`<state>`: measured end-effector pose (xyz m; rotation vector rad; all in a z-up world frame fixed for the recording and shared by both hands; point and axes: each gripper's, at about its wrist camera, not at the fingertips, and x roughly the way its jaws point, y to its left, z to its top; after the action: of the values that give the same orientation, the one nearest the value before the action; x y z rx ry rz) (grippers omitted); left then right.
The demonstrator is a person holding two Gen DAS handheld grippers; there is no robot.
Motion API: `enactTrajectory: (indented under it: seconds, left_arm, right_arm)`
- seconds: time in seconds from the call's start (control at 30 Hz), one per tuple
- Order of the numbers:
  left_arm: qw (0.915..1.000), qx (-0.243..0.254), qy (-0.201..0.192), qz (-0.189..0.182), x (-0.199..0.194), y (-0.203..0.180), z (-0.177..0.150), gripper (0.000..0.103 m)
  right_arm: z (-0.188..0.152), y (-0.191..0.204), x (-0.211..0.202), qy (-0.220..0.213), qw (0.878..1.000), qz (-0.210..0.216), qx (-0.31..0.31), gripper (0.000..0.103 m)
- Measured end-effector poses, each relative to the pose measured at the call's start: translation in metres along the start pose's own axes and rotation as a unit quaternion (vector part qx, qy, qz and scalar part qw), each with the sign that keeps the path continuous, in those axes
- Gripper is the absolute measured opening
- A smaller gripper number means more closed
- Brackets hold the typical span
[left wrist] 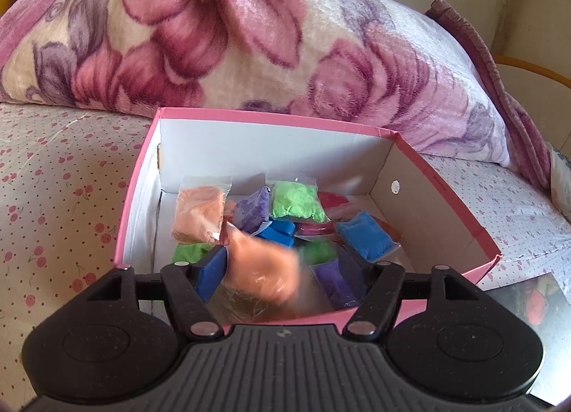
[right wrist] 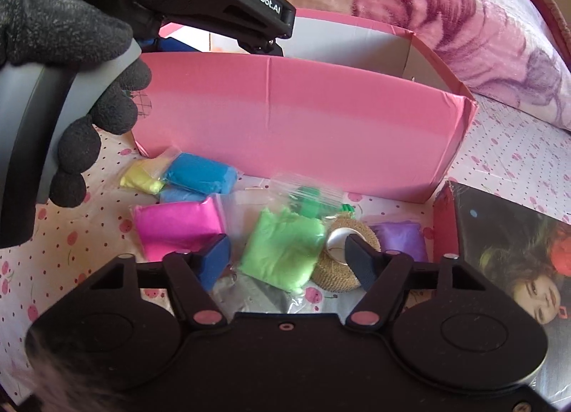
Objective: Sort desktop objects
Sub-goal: 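Lower the orange bag into the pink box and open the left tool while the right returns to the bags, then grasp the light green clay bag with the right tool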
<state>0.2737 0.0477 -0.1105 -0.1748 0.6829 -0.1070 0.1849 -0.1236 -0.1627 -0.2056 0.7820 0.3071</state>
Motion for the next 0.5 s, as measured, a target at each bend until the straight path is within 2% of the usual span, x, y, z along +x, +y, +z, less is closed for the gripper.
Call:
enactTrajectory:
  seconds: [0.03,0.07,0.5]
  left_arm:
    - [1.0000,-0.001,0.000,-0.001,0.000,0.000,0.000,0.069]
    - [1.0000,-0.002,-0.001,-0.001,0.000,0.000,0.000,0.069]
    - [0.9983,-0.032,-0.042,-0.023,-0.021,0.011,0.009,0.070]
  right_arm:
    - [-0.001,-0.002,0.001,0.006,1.000,0.005,0.004,0.049]
    - [-0.002,-0.003,0.003,0.014,1.000,0.009,0.009,0.044]
    - [-0.002,-0.014,-0.005,0.022,0.999,0.027,0.029,0.026]
